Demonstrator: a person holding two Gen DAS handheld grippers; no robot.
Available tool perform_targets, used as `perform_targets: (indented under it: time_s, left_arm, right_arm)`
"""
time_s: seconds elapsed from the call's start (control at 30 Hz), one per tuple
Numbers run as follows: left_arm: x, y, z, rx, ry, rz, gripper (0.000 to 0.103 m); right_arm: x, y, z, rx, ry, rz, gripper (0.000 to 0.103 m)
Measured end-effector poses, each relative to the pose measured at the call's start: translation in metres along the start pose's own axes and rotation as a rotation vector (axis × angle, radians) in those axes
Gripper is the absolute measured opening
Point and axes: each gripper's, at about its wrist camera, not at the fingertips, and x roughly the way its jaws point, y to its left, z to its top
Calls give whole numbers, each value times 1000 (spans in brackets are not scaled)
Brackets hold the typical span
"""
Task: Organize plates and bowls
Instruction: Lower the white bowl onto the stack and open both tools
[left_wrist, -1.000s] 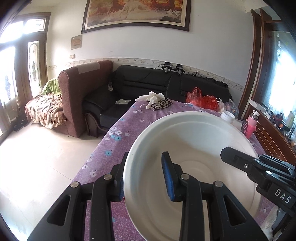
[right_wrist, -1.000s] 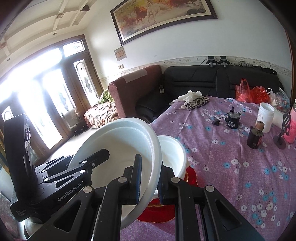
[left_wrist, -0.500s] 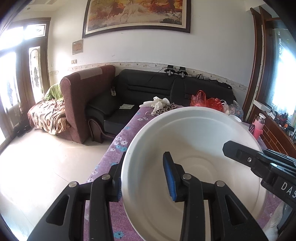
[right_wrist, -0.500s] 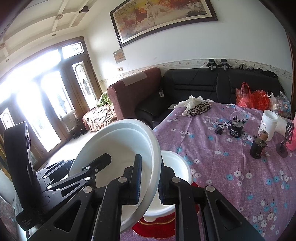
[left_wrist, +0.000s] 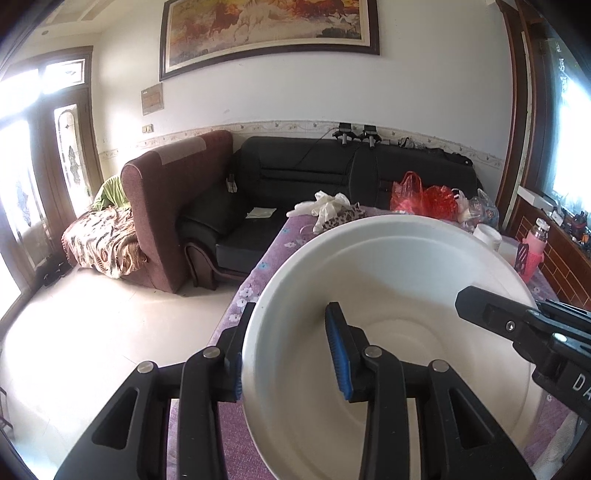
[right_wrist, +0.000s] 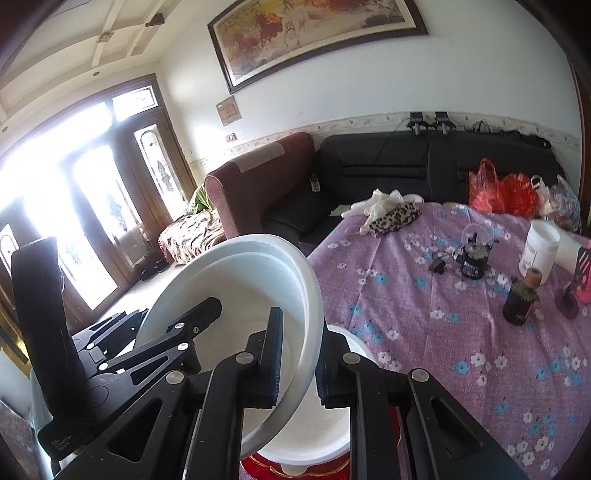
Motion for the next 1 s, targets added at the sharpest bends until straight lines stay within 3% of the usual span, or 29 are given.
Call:
perform_targets:
  time_s: [0.37, 0.53, 1.0]
  left_arm:
    - [35, -9, -25, 34, 100, -2, 37]
    - [43, -14, -26, 61, 113, -4, 42]
    - [53, -9, -30, 40, 138, -29, 42]
  right_arm:
    - [31, -17, -36, 15, 82, -44, 18]
    - [34, -20, -46, 14, 88, -62, 18]
    - [39, -23, -49, 20, 92, -64, 18]
